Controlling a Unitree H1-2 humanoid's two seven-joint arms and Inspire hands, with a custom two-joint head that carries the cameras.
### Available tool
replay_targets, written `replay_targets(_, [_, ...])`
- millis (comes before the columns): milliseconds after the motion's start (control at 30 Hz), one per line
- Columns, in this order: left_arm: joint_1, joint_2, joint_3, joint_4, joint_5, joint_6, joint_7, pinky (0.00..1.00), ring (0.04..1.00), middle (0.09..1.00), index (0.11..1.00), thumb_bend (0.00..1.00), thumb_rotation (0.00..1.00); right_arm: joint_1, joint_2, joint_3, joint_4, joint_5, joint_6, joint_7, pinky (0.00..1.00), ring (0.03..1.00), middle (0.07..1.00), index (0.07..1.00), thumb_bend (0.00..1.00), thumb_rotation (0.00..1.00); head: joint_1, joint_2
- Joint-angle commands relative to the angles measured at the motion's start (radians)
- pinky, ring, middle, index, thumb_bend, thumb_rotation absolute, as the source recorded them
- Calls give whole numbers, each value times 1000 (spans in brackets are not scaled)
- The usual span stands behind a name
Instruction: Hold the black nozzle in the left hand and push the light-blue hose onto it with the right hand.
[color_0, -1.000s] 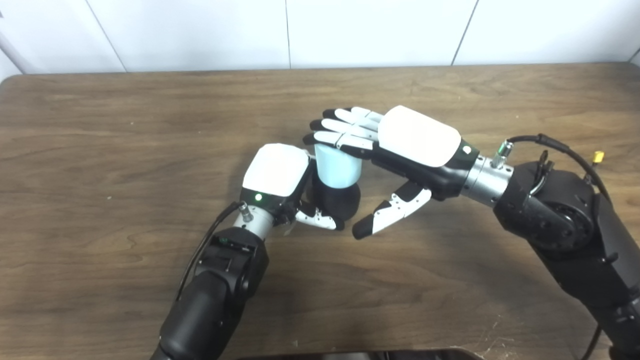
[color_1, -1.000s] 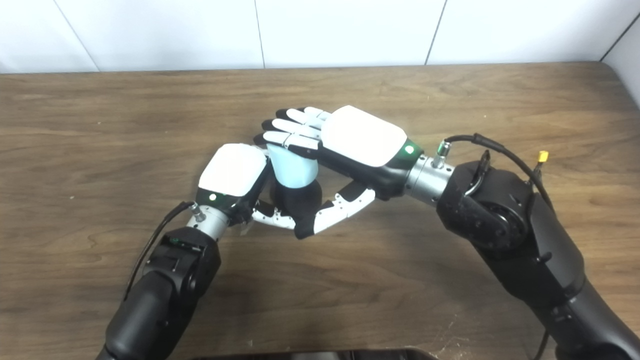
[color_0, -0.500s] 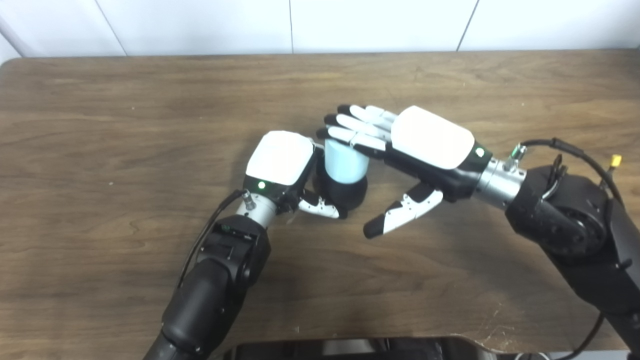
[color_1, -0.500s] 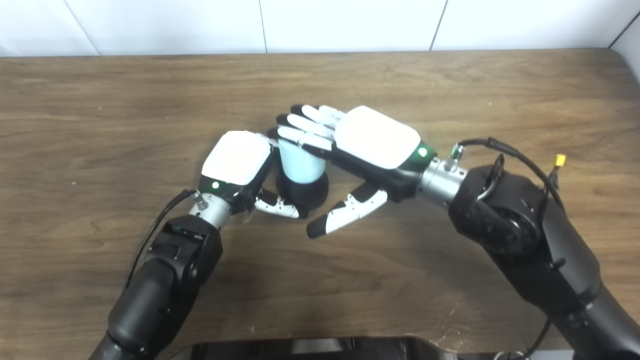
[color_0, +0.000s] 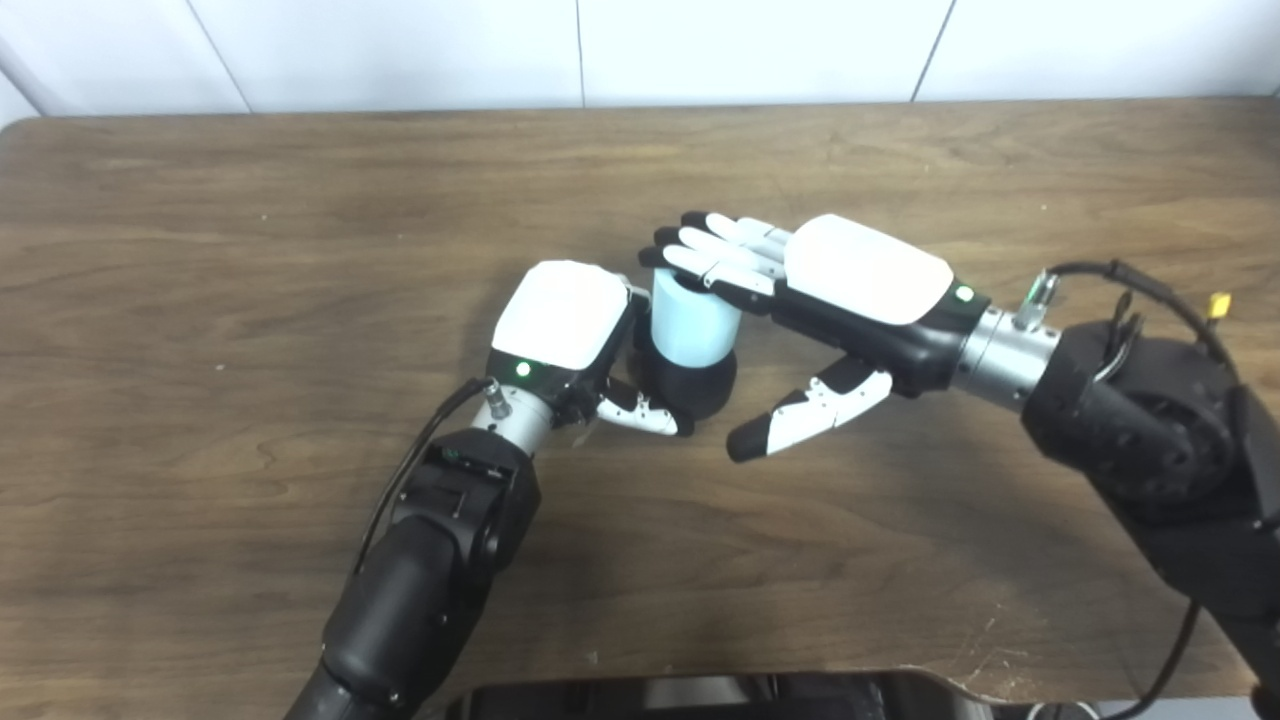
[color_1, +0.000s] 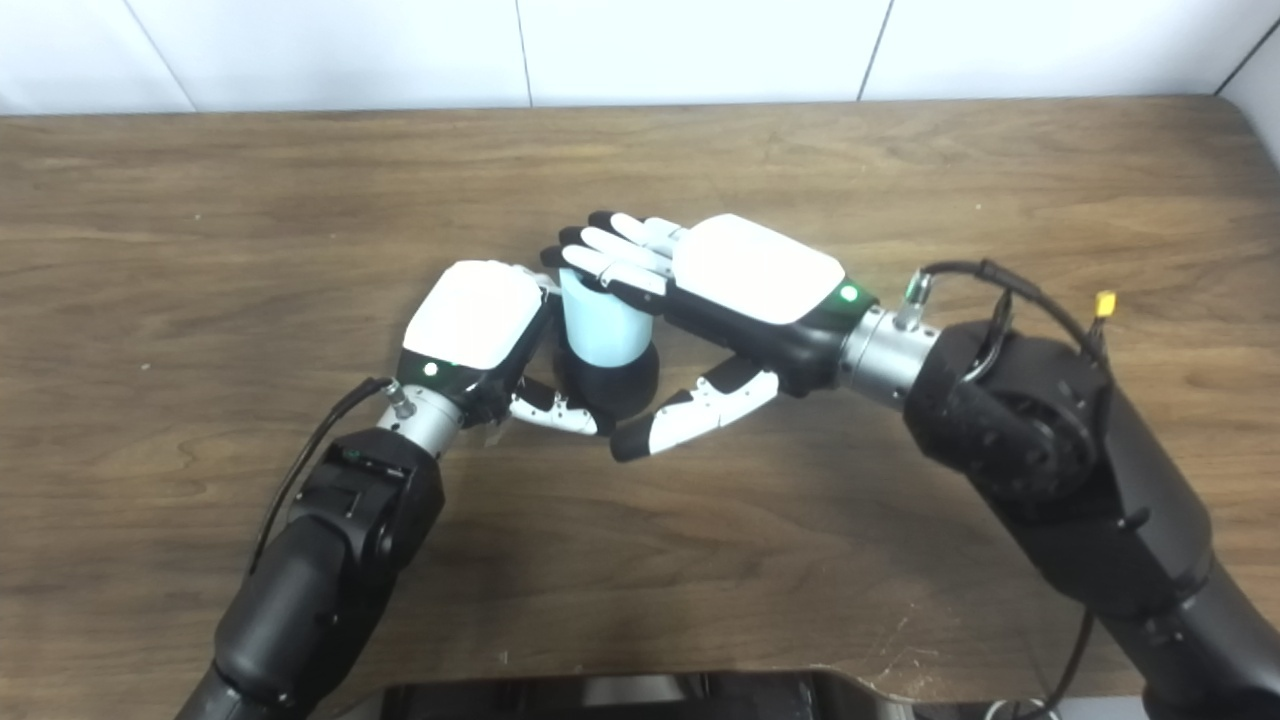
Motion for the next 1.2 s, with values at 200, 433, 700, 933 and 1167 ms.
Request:
replay_targets(200, [-11, -2, 1, -5, 23, 1, 12, 782, 748, 670, 483, 525, 55, -158, 50, -165, -91, 137, 106, -25, 983, 1000, 998, 988, 667, 1000, 2, -2])
replay_targets(433, [-12, -3, 2, -7, 27, 6, 4, 789, 751, 672, 484, 523, 58, -150, 89, -210, -57, 163, 120, -65, 898, 965, 967, 963, 647, 1000, 5, -1])
replay_targets(700, [-8, -5, 37, -17, -26, 2, 44, 741, 736, 698, 582, 665, 173, -81, 102, -232, -17, 202, 168, -91, 884, 953, 958, 960, 645, 1000, 14, -4])
replay_targets(933, [-19, -27, 135, -65, -194, 48, -50, 699, 750, 784, 830, 942, 371, -13, 89, -234, 19, 219, 157, -109, 861, 944, 963, 967, 602, 1000, 28, -7])
replay_targets(1167, [-9, -20, 201, -76, -298, 73, -30, 637, 735, 793, 942, 1000, 444, 27, 89, -224, 47, 204, 150, -129, 864, 945, 967, 972, 580, 1000, 39, -8])
